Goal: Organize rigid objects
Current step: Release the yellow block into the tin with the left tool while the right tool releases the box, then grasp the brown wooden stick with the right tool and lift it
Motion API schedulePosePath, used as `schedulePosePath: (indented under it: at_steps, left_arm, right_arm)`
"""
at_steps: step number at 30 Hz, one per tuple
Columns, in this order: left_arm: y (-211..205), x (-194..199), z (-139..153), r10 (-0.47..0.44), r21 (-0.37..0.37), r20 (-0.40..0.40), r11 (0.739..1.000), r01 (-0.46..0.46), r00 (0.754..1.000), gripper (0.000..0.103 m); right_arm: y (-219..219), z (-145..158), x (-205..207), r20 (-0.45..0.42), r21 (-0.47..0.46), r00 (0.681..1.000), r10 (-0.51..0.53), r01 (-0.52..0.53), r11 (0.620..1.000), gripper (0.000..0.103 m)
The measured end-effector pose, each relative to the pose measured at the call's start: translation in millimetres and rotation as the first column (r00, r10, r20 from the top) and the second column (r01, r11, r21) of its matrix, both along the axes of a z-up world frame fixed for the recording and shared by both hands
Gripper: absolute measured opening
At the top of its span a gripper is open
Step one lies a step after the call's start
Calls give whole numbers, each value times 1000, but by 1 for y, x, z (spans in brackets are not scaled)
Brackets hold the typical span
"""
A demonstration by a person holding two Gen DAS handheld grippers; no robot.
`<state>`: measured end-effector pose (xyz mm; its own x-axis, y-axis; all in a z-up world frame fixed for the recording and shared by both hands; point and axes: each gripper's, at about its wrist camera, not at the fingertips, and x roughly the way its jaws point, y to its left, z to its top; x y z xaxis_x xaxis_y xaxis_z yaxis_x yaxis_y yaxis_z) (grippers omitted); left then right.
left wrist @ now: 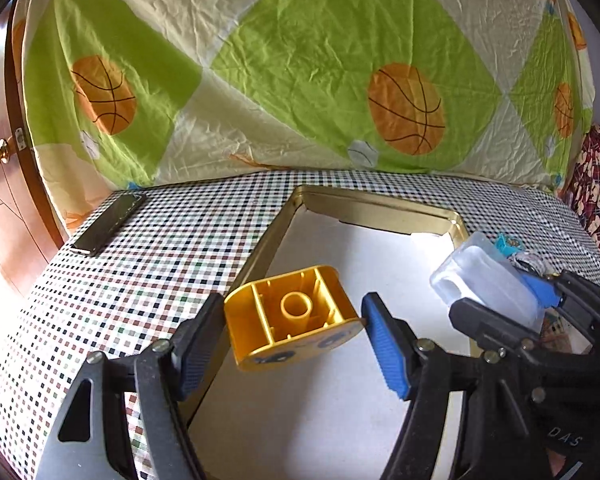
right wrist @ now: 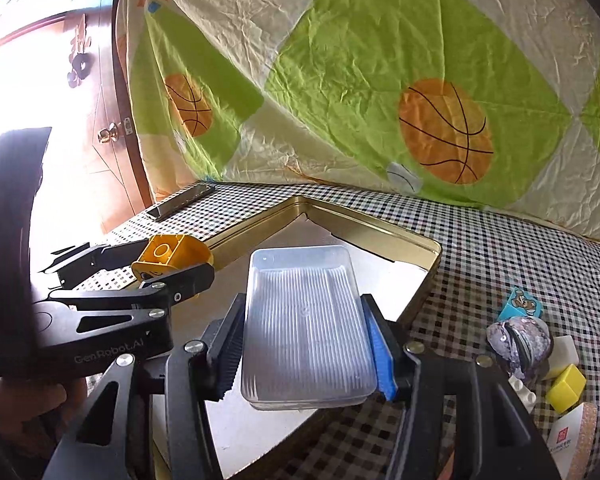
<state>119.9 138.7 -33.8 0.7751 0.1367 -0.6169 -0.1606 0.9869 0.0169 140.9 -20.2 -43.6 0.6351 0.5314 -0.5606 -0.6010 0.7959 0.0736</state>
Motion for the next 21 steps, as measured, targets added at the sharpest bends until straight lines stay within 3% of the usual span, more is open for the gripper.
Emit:
schedulePosePath:
  at_steps: [4, 7, 10, 14, 21]
  left_arm:
    - [1, 7, -3, 23, 48, -20, 999, -22, 1000, 73]
    - [3, 5, -3, 49, 63, -7, 997, -48, 999, 78]
    - [7, -4, -1, 63, 28, 15, 998, -63, 998, 92]
    - [3, -39, 4, 74, -39, 111, 997, -70, 991, 100]
    - [-31, -95, -4, 57, -101, 232, 994, -34, 971, 103]
  right_arm:
    - [11, -7, 11, -25, -26, 1000, 2, -3, 1000, 57]
    - [12, -7, 11, -5, -40, 1000, -24, 24, 999, 69]
    - [3, -4, 6, -21, -11, 999, -26, 26, 1000, 72]
    - [-25, 3, -23, 12, 3, 1000, -23, 23, 1000, 73]
    - [-109, 1, -87, 102, 5, 993, -65, 65, 998, 77]
